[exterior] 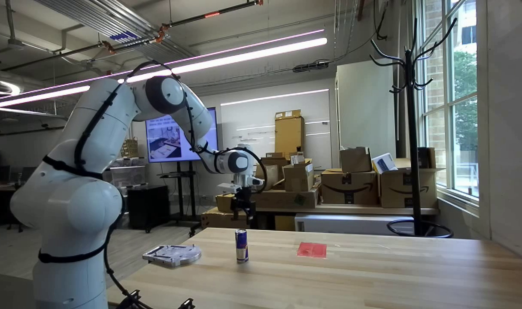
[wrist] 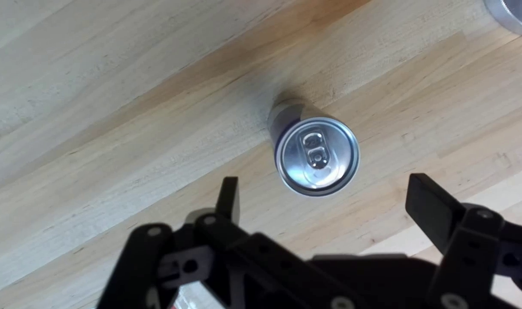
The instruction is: Move the can on the table
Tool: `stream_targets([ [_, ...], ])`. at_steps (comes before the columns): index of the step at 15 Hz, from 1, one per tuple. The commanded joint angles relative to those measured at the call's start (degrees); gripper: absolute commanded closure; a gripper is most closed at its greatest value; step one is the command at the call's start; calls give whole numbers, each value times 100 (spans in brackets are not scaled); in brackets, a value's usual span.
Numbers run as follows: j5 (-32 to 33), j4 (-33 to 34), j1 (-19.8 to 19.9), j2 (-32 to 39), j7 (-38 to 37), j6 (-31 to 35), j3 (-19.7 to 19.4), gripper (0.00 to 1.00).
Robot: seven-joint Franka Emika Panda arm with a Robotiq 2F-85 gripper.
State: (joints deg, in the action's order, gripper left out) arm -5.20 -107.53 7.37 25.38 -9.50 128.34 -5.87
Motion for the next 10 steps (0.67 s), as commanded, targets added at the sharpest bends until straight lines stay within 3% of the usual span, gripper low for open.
stream_targets([
  [1,-84,101,18,136,237,63,54,0],
  [10,-70,-52,-63,415,242,130,109,0],
])
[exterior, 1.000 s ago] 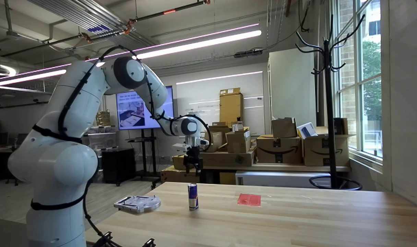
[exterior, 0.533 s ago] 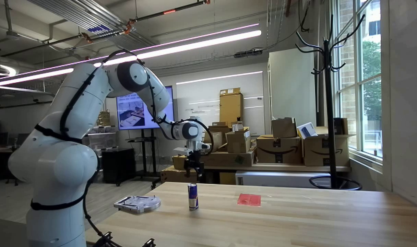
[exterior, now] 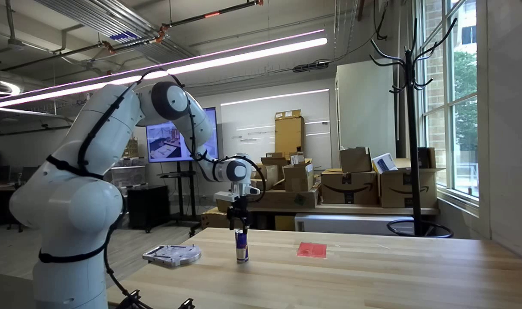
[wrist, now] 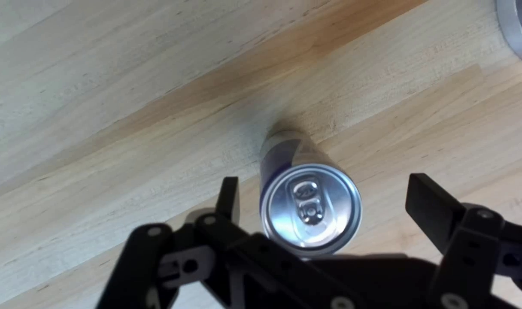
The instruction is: Move the can on the table
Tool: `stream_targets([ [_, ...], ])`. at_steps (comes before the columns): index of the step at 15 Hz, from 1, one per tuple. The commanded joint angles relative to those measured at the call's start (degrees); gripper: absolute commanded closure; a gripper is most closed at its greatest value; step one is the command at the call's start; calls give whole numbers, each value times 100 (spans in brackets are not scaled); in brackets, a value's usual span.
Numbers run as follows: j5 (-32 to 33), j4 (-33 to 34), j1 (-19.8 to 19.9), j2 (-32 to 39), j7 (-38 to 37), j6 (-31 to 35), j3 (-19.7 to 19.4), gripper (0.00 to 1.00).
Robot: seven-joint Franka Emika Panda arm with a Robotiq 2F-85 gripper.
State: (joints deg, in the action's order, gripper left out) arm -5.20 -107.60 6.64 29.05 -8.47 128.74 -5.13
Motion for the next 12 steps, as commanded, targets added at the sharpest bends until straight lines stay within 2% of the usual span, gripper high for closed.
stream_targets([
  [1,-64,-58,7,72,136,93,33,0],
  [12,-43,164,6,348,73,82,6,0],
])
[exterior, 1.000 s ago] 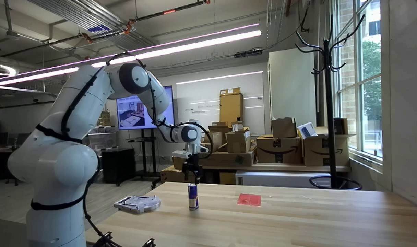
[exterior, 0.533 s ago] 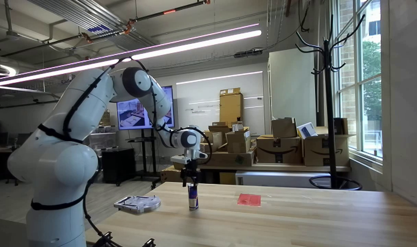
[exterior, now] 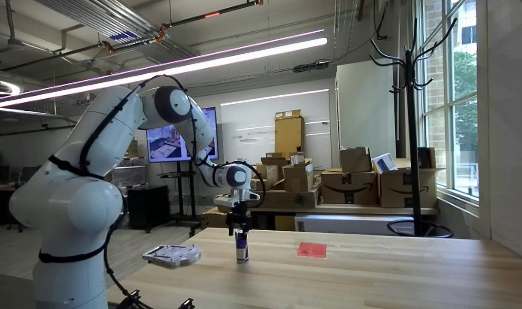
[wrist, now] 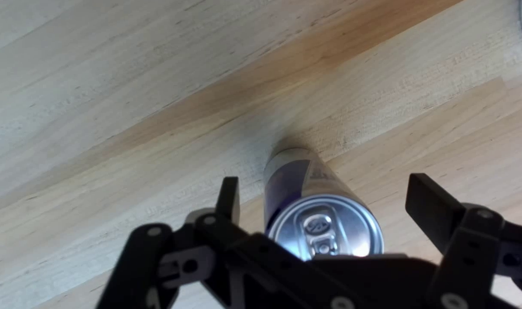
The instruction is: Move the can on the table
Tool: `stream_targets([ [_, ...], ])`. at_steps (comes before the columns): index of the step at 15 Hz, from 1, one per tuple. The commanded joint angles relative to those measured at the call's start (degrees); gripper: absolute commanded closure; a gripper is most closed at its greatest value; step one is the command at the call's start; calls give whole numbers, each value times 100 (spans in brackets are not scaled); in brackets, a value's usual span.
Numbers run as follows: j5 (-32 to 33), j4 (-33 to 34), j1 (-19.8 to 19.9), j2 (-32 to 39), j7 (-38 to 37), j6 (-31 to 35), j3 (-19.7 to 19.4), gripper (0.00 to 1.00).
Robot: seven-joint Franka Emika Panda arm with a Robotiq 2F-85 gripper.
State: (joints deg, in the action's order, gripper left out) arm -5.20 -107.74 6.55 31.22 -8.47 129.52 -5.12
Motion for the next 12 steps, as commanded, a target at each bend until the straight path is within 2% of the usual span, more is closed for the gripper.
stream_targets([
  [1,-46,233,21,171,68,-17,2,0],
  [9,-63,646,49,463,53,-129,-5,0],
  [10,-44,668,42,485,45,-107,-16,25],
  [11,-45,691,48,504,58,-104,-15,26],
  [12,-53,709,57,515,66,-107,-14,35],
])
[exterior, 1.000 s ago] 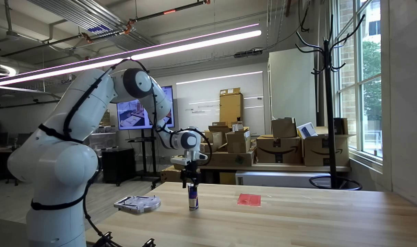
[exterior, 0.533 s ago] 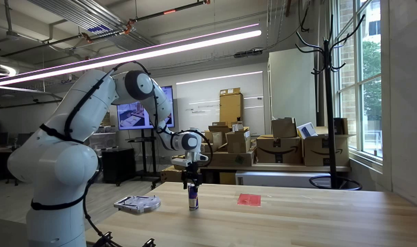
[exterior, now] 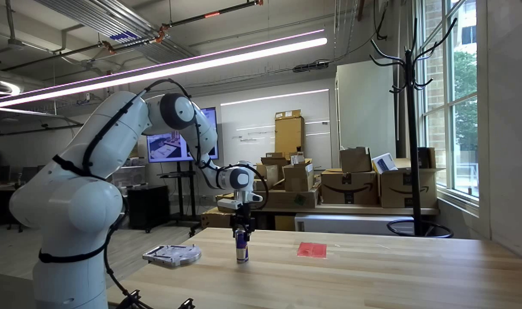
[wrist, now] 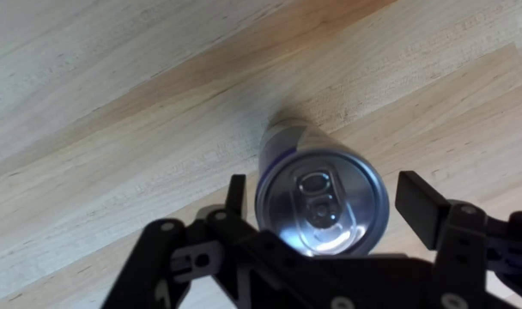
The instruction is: Move the can on the table
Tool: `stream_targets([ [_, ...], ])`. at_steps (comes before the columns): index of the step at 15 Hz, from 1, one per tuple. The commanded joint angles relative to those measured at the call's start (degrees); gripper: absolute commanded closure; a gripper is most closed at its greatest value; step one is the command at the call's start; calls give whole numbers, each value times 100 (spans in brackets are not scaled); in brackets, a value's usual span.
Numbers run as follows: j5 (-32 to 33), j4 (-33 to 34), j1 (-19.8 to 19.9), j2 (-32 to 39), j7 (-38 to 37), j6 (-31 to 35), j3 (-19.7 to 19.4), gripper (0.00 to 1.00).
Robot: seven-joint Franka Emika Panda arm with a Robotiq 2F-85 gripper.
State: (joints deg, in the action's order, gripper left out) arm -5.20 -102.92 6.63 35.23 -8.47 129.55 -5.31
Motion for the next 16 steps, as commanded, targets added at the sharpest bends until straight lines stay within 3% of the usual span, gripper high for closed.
stream_targets([
  [1,-52,238,52,115,66,-119,1,42],
  [4,-13,116,31,10,60,-102,-30,65],
  [5,-9,64,28,-36,75,-100,-28,67],
  [9,-12,-336,-12,-476,89,-149,-10,67],
  [16,27,-1396,-404,-2051,-5,-508,208,67],
])
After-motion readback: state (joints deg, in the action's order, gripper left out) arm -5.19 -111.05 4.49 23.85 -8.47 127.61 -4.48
